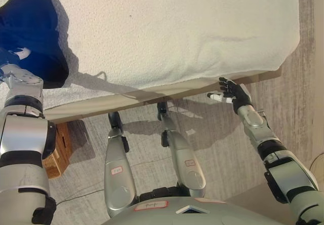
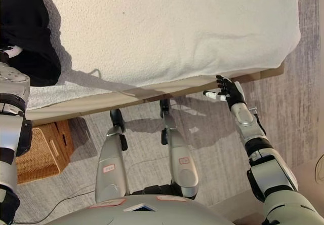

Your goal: Put the clothes on the bed into the basket.

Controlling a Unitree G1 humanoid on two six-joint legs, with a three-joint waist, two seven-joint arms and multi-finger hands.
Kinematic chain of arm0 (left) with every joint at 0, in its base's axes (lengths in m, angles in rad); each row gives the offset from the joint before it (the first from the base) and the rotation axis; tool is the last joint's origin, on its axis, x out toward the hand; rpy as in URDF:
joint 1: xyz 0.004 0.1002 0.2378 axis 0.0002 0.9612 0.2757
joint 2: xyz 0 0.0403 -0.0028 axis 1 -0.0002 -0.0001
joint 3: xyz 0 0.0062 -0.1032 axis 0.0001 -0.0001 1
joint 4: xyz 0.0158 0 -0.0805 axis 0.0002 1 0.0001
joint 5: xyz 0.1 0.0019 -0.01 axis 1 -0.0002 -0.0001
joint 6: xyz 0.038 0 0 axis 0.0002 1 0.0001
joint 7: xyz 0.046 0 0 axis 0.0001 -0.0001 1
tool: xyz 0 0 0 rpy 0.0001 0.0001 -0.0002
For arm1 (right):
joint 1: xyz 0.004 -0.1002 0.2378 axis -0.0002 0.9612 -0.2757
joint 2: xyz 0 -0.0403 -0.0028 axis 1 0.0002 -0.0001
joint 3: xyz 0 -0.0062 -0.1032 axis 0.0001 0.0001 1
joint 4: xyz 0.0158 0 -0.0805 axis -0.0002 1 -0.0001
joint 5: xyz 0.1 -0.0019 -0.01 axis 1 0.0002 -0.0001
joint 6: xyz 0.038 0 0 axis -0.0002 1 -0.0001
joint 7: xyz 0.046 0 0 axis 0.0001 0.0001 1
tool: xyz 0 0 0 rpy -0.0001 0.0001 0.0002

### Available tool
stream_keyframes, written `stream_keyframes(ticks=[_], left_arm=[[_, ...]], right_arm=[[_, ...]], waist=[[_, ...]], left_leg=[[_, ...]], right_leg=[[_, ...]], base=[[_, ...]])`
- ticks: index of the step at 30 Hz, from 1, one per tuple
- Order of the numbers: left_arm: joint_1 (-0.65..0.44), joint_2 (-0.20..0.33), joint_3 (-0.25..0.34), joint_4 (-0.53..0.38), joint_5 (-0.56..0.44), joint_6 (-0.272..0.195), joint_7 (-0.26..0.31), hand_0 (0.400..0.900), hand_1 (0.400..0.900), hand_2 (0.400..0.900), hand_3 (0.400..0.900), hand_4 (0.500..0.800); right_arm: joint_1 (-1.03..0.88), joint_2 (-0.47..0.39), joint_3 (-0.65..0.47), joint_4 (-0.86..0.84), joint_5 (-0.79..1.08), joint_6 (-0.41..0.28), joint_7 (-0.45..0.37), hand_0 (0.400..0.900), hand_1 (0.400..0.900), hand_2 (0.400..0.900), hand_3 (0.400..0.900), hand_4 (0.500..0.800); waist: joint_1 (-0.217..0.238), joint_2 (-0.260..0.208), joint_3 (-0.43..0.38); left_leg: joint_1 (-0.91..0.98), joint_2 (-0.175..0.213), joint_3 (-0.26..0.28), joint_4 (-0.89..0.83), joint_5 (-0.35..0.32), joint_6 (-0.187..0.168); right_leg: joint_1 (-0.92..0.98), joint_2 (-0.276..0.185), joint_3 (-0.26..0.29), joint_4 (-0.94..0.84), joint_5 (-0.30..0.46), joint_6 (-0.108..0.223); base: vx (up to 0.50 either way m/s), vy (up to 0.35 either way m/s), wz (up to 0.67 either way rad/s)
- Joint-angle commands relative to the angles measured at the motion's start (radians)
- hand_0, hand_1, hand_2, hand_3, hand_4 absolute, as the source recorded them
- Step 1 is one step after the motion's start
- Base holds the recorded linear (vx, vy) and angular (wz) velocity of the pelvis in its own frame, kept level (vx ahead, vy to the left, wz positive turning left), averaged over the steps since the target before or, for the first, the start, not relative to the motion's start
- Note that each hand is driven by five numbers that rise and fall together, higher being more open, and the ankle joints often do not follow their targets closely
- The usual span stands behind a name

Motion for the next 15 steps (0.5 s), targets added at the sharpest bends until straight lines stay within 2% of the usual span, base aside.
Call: stream_keyframes(ticks=[1, 7, 15], left_arm=[[-0.023, -0.063, -0.013, 0.007, -0.019, -0.047, -0.102, 0.400, 0.400, 0.400, 0.400, 0.500], [0.033, -0.058, 0.016, -0.010, -0.054, -0.070, -0.123, 0.400, 0.400, 0.400, 0.400, 0.500], [0.217, -0.054, 0.077, -0.034, -0.001, -0.084, -0.165, 0.400, 0.400, 0.400, 0.400, 0.500]], right_arm=[[-0.013, -0.097, -0.020, -0.007, 0.023, -0.042, -0.022, 0.900, 0.900, 0.900, 0.900, 0.800], [0.000, -0.088, -0.026, 0.035, 0.007, -0.043, -0.015, 0.900, 0.900, 0.900, 0.900, 0.800], [0.049, -0.072, -0.081, 0.256, -0.053, -0.012, 0.001, 0.900, 0.900, 0.900, 0.900, 0.800]], waist=[[-0.047, 0.013, -0.013], [-0.029, 0.034, -0.050], [0.051, 0.084, -0.083]], left_leg=[[0.045, 0.023, -0.016, 0.001, -0.040, 0.006], [0.123, 0.020, -0.008, -0.049, -0.033, -0.001], [0.332, -0.011, -0.014, -0.173, -0.003, -0.004]], right_leg=[[0.051, -0.049, 0.015, -0.004, 0.066, 0.084], [0.106, -0.053, 0.006, -0.012, 0.057, 0.088], [0.265, -0.086, -0.017, -0.012, 0.014, 0.090]], base=[[0.00, 0.000, 0.00], [0.05, -0.006, -0.02], [0.13, -0.001, 0.22]])
